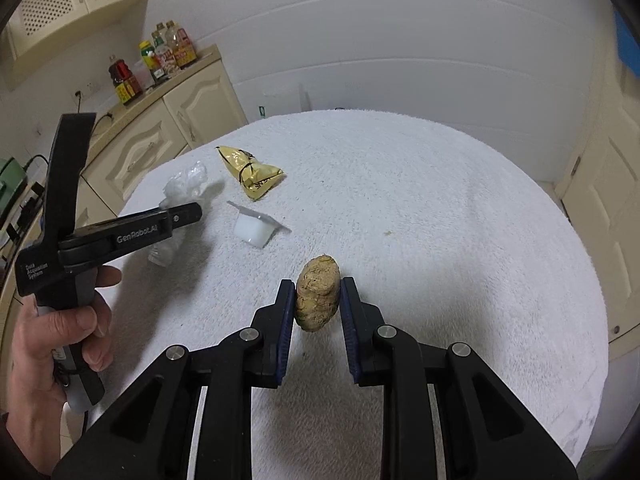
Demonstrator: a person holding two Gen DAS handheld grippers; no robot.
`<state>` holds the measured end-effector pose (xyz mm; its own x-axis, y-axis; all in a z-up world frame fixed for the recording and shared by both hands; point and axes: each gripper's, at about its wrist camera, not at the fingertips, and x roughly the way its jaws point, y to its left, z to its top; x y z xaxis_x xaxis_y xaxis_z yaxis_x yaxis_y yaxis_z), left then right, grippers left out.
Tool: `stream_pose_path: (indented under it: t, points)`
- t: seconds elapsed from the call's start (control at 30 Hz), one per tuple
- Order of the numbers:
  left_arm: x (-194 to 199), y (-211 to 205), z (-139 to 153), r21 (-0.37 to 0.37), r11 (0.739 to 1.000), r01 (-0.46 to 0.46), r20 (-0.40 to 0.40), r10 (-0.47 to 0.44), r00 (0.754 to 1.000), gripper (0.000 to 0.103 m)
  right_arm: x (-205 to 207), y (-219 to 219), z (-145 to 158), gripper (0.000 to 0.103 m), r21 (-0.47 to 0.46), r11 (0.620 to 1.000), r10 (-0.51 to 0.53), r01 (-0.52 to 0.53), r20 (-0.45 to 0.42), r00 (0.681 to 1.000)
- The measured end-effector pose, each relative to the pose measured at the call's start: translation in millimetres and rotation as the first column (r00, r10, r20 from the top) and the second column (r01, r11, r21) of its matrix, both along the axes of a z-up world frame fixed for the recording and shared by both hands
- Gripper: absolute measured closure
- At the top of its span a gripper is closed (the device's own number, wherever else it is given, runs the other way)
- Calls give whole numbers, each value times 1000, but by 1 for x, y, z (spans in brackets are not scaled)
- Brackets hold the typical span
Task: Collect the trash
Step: 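Grasp the brown bread piece with the right tool while the left tool grasps the clear plastic wrap, then carry the bread piece and plastic wrap over the blue bin and open both tools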
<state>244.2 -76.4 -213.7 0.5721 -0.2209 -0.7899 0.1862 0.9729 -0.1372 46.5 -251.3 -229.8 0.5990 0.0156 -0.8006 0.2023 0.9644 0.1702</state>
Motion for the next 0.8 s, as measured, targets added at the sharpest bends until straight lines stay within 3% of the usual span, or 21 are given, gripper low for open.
stream_pose_path:
  t: [0.4, 0.8]
  points:
    - [-64, 4, 14, -29, 999, 22, 70, -20, 997, 79, -52, 1, 32, 80, -4, 999, -39, 39, 64, 997]
    - [-91, -6, 29, -65, 991, 115, 158, -103, 982, 79, -101, -20, 68, 80, -1, 994, -106, 108, 154, 982]
